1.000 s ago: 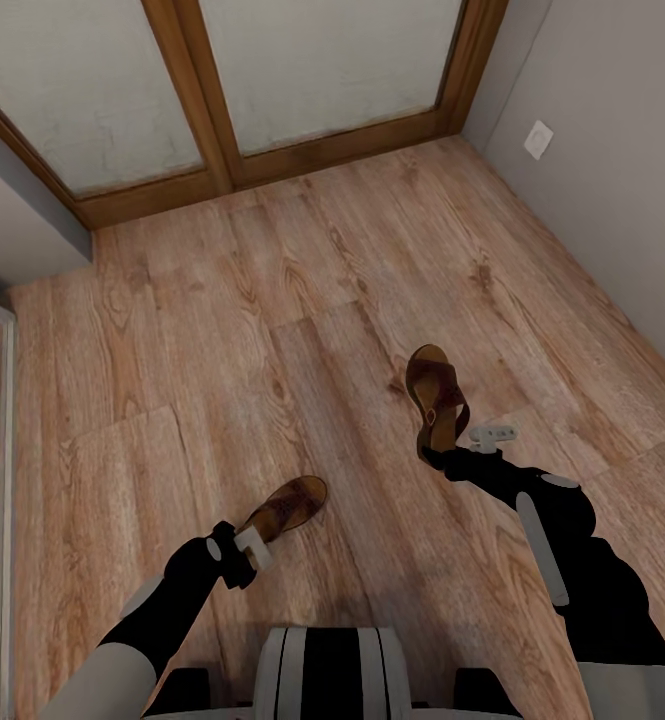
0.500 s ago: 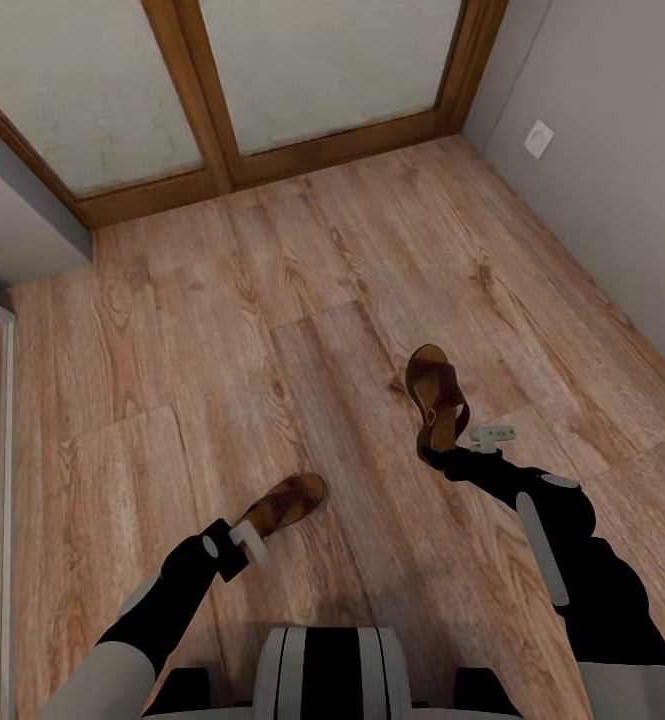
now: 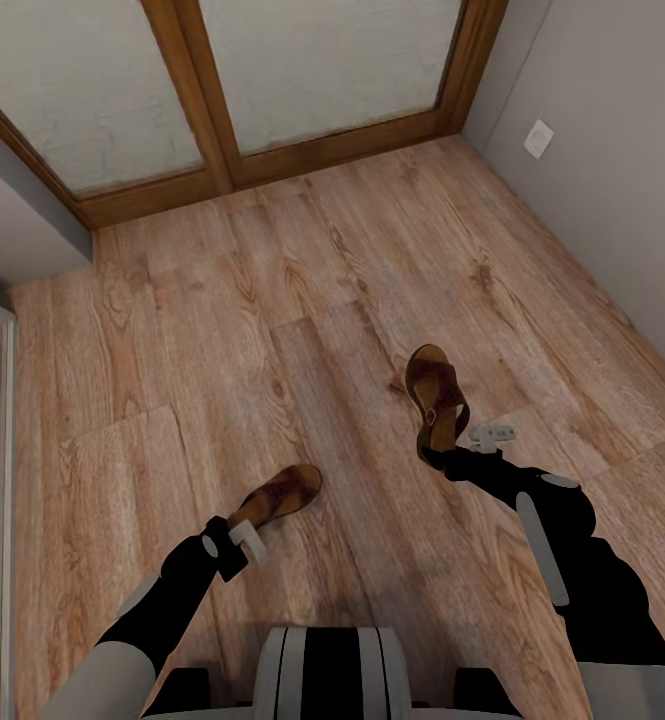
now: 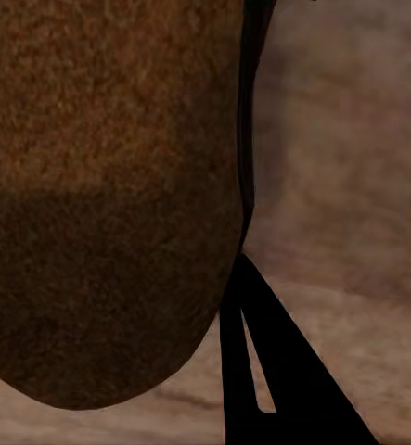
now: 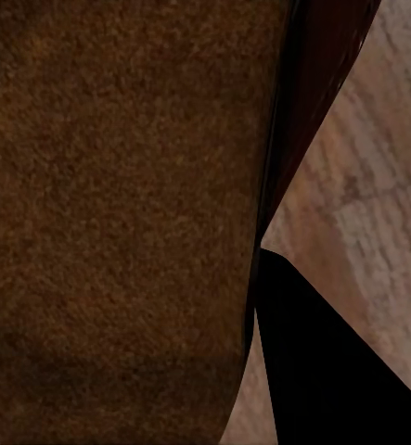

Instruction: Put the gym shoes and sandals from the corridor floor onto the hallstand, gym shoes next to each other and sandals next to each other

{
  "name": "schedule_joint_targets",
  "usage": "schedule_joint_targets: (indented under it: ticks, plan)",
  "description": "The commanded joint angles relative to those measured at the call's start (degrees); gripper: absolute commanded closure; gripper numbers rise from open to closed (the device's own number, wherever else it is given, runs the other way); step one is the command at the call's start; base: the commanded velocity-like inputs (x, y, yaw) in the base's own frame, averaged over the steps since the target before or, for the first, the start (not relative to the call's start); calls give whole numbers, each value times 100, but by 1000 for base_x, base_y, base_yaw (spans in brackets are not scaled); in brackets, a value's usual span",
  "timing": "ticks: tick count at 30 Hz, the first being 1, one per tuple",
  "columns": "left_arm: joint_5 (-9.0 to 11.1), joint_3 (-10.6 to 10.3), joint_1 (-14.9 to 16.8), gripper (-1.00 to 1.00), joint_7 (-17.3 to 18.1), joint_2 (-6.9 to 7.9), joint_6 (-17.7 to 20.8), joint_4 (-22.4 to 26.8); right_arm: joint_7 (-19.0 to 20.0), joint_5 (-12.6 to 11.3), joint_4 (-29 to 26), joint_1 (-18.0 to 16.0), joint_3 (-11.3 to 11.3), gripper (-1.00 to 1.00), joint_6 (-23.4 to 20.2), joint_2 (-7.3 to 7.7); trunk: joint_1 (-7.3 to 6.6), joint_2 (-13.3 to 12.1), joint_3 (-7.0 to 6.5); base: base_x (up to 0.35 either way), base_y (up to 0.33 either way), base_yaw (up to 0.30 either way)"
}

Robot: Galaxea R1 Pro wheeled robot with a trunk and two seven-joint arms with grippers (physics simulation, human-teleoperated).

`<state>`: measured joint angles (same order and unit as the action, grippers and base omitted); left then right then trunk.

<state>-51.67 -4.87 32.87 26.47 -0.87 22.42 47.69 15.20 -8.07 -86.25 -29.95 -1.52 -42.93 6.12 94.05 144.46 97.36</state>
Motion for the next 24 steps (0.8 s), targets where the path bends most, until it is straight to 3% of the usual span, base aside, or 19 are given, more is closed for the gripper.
schedule_joint_targets:
  ticks: [1, 24]
  plan:
    - [-41, -6, 0, 100, 43, -1, 17, 12, -17, -54, -5, -2, -6, 100, -40, -1, 0, 1, 3, 0, 0, 0]
    - [-45, -5, -9, 100, 52, -1, 34, 222, -17, -54, -6, -2, -6, 100, -40, 2, -6, -1, -41, 0, 0, 0]
